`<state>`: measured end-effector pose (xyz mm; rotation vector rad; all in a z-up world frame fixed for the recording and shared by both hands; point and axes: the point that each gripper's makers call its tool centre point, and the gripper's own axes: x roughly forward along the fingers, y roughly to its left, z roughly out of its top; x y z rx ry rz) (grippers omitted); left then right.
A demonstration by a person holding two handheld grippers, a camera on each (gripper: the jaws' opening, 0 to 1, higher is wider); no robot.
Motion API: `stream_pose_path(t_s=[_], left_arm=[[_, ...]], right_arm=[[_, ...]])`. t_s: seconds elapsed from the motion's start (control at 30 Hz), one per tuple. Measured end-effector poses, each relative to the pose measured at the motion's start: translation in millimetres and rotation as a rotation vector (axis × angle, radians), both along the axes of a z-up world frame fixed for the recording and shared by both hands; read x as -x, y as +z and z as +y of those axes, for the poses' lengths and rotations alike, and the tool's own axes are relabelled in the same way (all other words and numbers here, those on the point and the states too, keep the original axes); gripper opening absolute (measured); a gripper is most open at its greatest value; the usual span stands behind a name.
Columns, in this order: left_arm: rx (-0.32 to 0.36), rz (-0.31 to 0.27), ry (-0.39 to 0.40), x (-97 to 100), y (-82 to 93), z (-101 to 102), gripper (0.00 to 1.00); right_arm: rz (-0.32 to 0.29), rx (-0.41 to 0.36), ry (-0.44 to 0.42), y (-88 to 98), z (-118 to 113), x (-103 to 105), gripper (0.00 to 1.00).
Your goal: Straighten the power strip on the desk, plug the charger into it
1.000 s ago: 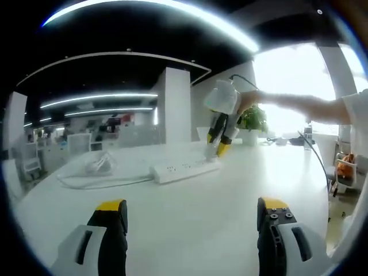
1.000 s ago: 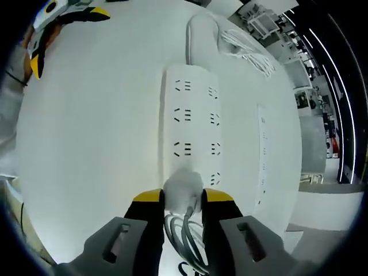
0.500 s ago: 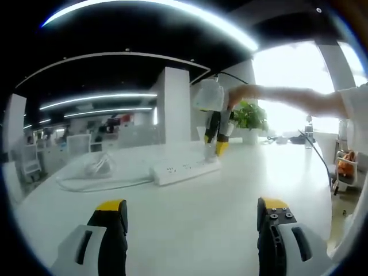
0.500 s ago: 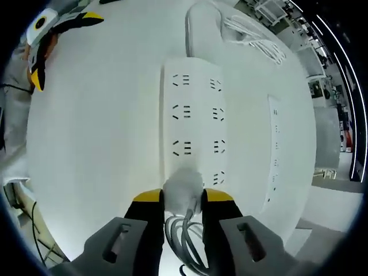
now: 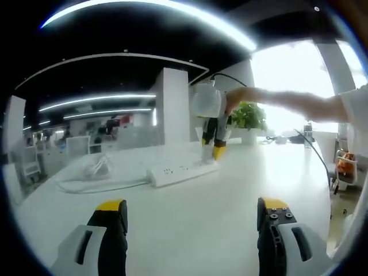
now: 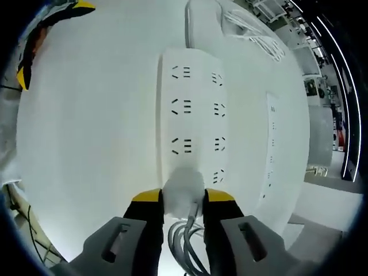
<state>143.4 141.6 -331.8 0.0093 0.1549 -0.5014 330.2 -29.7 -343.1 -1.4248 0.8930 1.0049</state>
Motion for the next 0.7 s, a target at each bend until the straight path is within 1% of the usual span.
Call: stream_pose_path(t_s=[0.03, 0.1, 0.13, 0.17, 0.23, 0.43, 0.6, 0.7], left_arm=[[-0.001, 0.0, 0.001, 0.1, 0.0, 0, 0.97], [-0.011, 0.009, 0.001, 1.6, -2.0, 1, 0.97], [-0.013, 0.009, 0.002, 2.2, -2.2, 2, 0.97], [-0.013, 0.01, 0.004, 2.2, -2.4, 3, 0.97], [-0.016, 0.014, 0.008, 2.4, -3.1, 4, 0.97], [-0.009, 0.004, 0.02, 3.7, 1.7, 9, 0.97], [-0.012, 0.004, 0.02, 5.1, 2.7, 12, 0.97], [-0.014, 0.004, 0.019, 5.9, 3.3, 13, 0.97]], right_arm=[[-0.006, -0.016, 0.0, 0.4, 1, -1, 0.24], [-0.02, -0.087, 0.028, 1.0, 4, -1, 0.25], [-0.035, -0.096, 0.027, 1.1, 3, -1, 0.25], [-0.039, -0.101, 0.046, 1.7, 3, 0, 0.25], [-0.042, -0.108, 0.044, 1.8, 4, 0, 0.25], [-0.057, -0.091, 0.074, 2.2, 6, 0, 0.26], [-0.06, -0.14, 0.078, 3.4, 9, 0, 0.26], [-0.068, -0.154, 0.096, 2.9, 11, 0, 0.27]])
